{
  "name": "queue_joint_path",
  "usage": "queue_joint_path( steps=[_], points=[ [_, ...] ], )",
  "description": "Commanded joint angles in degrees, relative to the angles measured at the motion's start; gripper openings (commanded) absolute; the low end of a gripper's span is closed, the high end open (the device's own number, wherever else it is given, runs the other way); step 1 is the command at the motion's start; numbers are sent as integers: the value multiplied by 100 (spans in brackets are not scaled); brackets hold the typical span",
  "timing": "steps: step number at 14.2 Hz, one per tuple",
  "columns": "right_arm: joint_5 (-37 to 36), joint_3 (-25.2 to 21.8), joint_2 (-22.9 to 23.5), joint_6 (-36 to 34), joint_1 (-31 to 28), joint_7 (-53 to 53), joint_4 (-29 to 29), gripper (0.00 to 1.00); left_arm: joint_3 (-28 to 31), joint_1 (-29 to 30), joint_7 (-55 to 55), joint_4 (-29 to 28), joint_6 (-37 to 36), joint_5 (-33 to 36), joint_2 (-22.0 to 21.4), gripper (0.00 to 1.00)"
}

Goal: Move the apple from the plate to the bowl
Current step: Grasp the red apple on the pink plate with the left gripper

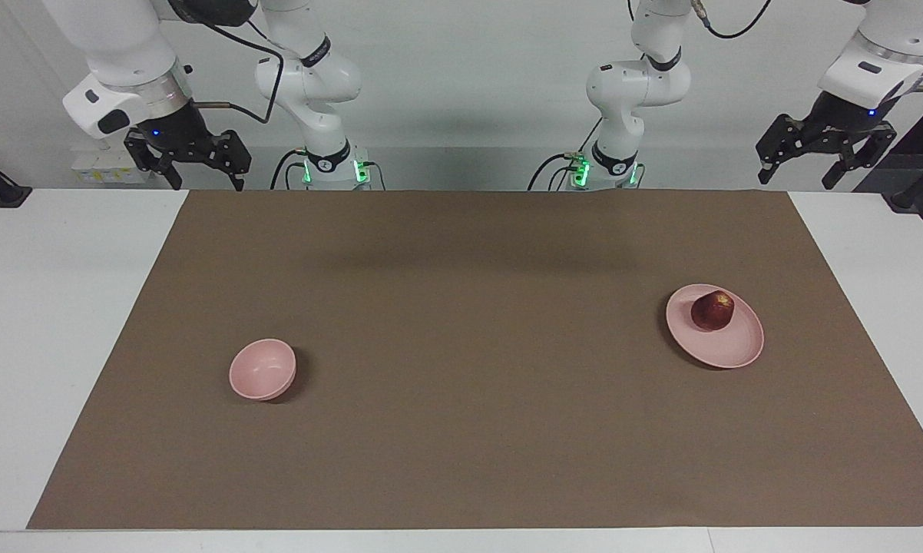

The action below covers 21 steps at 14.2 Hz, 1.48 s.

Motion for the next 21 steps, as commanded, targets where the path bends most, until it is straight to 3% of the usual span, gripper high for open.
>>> queue_joint_path(
  steps=[1, 9, 13, 18, 21],
  points=[
    [70, 23, -96, -22, -19, -204, -73, 100, 26, -65, -17, -312, 142, 24, -218, 100],
    [70, 23, -87, -22, -46, -160, -73, 100, 35, -48, -8, -1884, 1661, -21, -491, 100],
    [79, 32, -87, -22, -37, -161, -64, 100, 35, 31, -8, -3052, 3022, -64, -500, 100],
    [88, 32, -87, 65, -2, -135, -73, 100, 44, 154, 10, -4134, 4306, -64, -447, 100],
    [201, 32, -52, 5, -2, -91, -46, 100, 44, 303, 10, -4689, 5193, -64, -176, 100]
  ],
)
